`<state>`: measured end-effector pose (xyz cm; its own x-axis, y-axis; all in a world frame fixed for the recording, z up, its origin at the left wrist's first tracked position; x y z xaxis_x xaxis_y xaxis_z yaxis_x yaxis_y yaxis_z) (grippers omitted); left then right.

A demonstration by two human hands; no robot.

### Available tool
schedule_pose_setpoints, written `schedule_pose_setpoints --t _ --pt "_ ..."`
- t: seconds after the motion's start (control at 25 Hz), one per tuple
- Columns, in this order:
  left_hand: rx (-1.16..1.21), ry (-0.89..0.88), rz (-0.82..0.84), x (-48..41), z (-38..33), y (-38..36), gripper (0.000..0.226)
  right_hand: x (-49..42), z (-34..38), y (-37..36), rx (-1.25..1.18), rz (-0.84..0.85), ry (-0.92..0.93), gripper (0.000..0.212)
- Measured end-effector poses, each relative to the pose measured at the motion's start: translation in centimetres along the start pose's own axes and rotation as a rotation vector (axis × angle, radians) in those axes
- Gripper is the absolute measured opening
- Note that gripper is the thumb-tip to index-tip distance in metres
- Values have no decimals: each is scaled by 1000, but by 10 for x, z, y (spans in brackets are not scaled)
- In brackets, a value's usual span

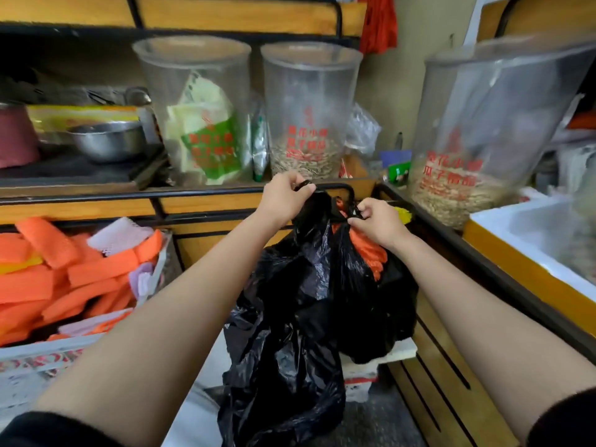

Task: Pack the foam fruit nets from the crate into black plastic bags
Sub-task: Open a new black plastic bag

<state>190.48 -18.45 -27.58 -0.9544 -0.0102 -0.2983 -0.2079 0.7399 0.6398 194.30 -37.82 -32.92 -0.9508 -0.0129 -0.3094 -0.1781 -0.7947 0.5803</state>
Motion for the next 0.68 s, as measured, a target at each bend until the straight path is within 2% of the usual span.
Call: schedule_pose_setpoints --t 0.08,0.16,0.28,0.32,0.44,0.48,0.56,0.68 --pt "30 41 35 -3 14 -16 24 -1 -29 -10 69 59 -73 14" --pt "9 67 49 -8 25 -24 25 -1 -43 -18 128 97 -146 21" --pt "-6 100 35 -17 42 -26 29 4 -12 -22 178 -3 -92 42" --pt "-10 110 18 -20 48 -24 29 9 5 -27 167 12 -59 51" --pt "-50 134 -34 -25 69 -12 25 32 33 -70 263 304 -44 68" --pt "-50 143 -50 -26 77 -6 22 39 32 -85 335 392 -55 66" --pt "-52 165 -87 -27 96 10 19 40 24 -108 426 479 -53 40" --pt "-166 186 -124 -31 129 40 20 14 20 -122 438 368 -2 19"
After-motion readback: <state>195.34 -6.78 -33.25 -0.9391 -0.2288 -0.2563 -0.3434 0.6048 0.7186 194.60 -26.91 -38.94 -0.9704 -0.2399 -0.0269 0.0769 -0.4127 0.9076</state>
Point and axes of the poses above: each hand's wrist, its own x-axis away from the middle knuckle, its own y-axis out of the back of the hand, z = x × y, the point moved 7 cm from there along -x, towards the middle knuckle, and after that the axes turned 12 degrees about -x, right-handed, at the moved point
